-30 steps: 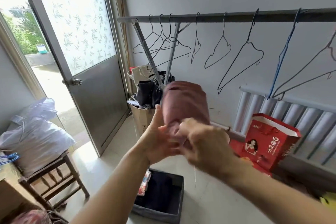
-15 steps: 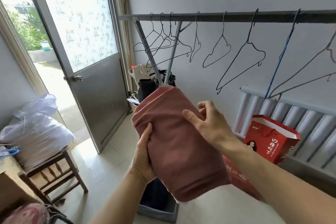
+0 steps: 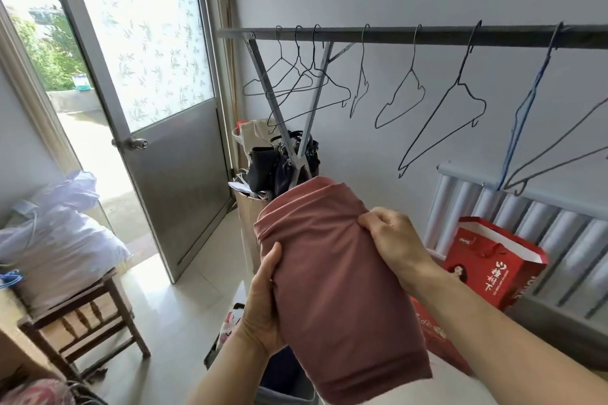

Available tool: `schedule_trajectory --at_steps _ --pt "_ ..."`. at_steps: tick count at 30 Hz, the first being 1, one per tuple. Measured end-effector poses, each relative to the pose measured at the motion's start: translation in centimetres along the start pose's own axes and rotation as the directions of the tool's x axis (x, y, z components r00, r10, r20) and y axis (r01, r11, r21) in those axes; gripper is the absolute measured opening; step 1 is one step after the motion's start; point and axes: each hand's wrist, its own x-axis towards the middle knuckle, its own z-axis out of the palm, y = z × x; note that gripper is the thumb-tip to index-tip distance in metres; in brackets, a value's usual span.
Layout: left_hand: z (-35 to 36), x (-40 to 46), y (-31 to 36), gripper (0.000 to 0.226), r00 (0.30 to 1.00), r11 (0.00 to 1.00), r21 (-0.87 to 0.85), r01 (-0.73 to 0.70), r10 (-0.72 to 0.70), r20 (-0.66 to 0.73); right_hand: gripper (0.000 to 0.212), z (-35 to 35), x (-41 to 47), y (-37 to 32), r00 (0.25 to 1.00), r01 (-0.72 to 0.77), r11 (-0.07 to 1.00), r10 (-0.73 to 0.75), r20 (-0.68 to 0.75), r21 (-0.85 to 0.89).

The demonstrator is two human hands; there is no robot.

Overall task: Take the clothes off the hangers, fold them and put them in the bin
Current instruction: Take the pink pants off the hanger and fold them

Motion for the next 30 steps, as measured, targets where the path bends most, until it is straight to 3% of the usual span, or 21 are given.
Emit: schedule_trajectory --at_steps 2,5,7,10,13,18,21,23,25,26,28,30 --pt "-0.2 1.0 0.9 0.062 1.000 1.000 -0.008 0.008 -0.008 -0.020 0.026 0.5 0.6 0.1 0.992 -0.099 0.994 0.096 0.087 0.040" --pt "-1.1 2.7 3.3 0.063 0.999 0.999 0.004 0.032 -0.032 -0.034 0.045 1.5 1.7 0.0 0.896 -0.288 0.948 0.218 0.387 0.133" --pt "-2.4 4.2 5.4 0.066 0.999 0.998 0.038 0.047 -0.046 -0.028 0.050 3.1 3.2 0.3 0.862 -0.352 0.917 0.239 0.448 0.189" --pt "-4.8 6.5 9.5 0.064 0.997 0.991 0.112 0.074 -0.073 -0.016 0.032 7.0 5.6 0.4 0.854 -0.416 0.852 0.246 0.459 0.318" --pt "-6.8 8.3 13.6 0.060 0.996 0.967 0.239 0.084 -0.084 -0.009 0.021 10.7 7.3 0.2 0.898 -0.382 0.828 0.228 0.376 0.411" --pt "-11.3 12.6 20.5 0.047 0.971 0.834 0.499 -0.234 0.227 0.076 0.041 16.7 10.5 1.2 0.895 -0.428 0.779 0.295 0.334 0.458" --pt "-13.4 14.7 24.2 0.017 0.949 0.699 0.645 -0.307 0.277 0.151 0.015 19.9 11.8 1.4 0.906 -0.412 0.751 0.279 0.317 0.515" --pt "-14.3 16.3 26.1 0.033 0.963 0.701 0.671 -0.243 0.256 0.082 0.020 21.6 12.5 1.8 0.917 -0.394 0.701 0.262 0.300 0.594" --pt "-15.5 18.2 27.7 0.052 0.977 0.806 0.584 -0.093 0.186 -0.101 0.022 23.4 13.6 2.0 0.914 -0.405 0.664 0.277 0.296 0.628" --pt "-16.3 19.2 28.1 0.065 0.984 0.869 0.496 0.005 0.082 -0.155 0.023 24.1 14.3 2.1 0.910 -0.415 0.647 0.296 0.291 0.639" --pt "-18.2 20.4 28.8 0.087 0.987 0.880 0.446 0.163 -0.144 -0.076 0.027 25.4 16.1 2.5 0.905 -0.422 0.621 0.336 0.262 0.660" --pt "-20.2 20.9 28.3 0.084 0.966 0.789 0.576 0.216 -0.258 -0.008 0.024 26.7 18.1 2.9 0.901 -0.409 0.612 0.391 0.190 0.677"
